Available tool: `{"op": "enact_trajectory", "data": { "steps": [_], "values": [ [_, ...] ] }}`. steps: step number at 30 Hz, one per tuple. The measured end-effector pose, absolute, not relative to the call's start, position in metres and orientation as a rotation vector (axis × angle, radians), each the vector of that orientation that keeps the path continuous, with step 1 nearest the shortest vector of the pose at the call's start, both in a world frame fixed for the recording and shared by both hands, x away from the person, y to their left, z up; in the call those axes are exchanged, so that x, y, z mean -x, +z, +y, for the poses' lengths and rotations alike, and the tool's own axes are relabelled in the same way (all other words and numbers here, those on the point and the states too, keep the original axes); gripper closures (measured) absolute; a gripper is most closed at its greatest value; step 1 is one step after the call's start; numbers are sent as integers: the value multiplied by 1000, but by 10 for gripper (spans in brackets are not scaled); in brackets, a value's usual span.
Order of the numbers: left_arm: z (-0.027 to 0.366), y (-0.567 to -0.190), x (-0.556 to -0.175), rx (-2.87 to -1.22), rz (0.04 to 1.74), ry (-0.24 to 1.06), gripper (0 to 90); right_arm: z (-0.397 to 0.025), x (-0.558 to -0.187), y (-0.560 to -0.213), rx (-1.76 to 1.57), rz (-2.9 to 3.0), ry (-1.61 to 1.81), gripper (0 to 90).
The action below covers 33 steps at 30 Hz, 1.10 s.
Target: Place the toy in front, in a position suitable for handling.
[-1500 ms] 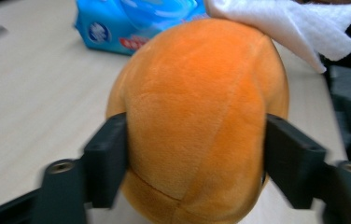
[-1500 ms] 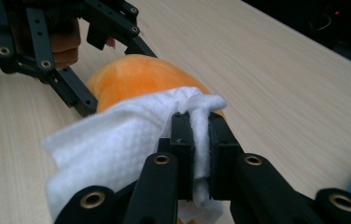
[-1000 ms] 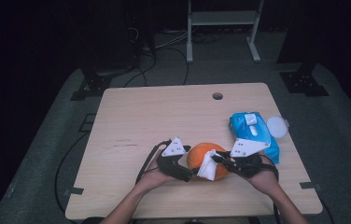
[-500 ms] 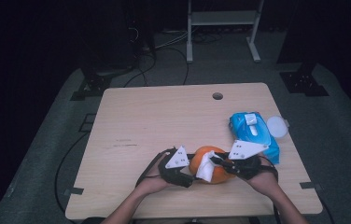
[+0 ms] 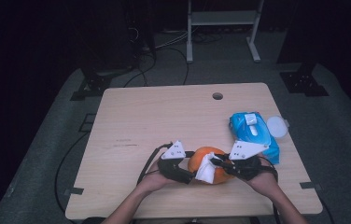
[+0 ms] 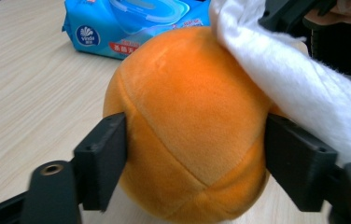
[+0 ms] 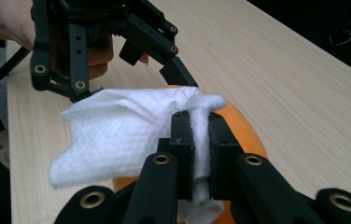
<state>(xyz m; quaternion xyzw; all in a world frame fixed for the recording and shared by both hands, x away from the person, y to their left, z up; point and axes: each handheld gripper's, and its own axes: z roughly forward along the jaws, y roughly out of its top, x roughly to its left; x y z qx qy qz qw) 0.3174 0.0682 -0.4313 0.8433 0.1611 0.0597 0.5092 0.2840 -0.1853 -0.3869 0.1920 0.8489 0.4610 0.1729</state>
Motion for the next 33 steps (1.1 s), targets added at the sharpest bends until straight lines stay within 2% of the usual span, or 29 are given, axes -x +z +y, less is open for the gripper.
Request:
{"op": "enact_trajectory", "data": {
  "steps": [6,8,9,10,17,20,24,30,33],
  "values": [
    [76,-437,-320,-2055,385,154,292,-203,-290,-393,-612,2399,1289,823],
    [76,-436,-320,-2043,394,136,215,-207,-292,-395,-627,2401,1290,823],
    [74,-434,-321,-2028,414,113,215,-208,-292,-395,-631,2403,1288,823],
    [70,-432,-322,-2015,429,95,161,-207,-292,-394,-632,2394,1266,824],
    [56,-429,-308,-2044,340,229,295,-188,-283,-385,-552,2405,1338,823],
    [63,-433,-311,-2060,348,219,324,-182,-282,-386,-519,2429,1312,823],
    [72,-435,-314,-2058,377,176,317,-199,-289,-392,-588,2412,1290,823],
    [66,-432,-315,-2034,392,114,184,-207,-290,-395,-634,2415,1300,823],
    [62,-432,-313,-2039,377,154,214,-199,-288,-392,-599,2424,1317,823]
  ]
}}
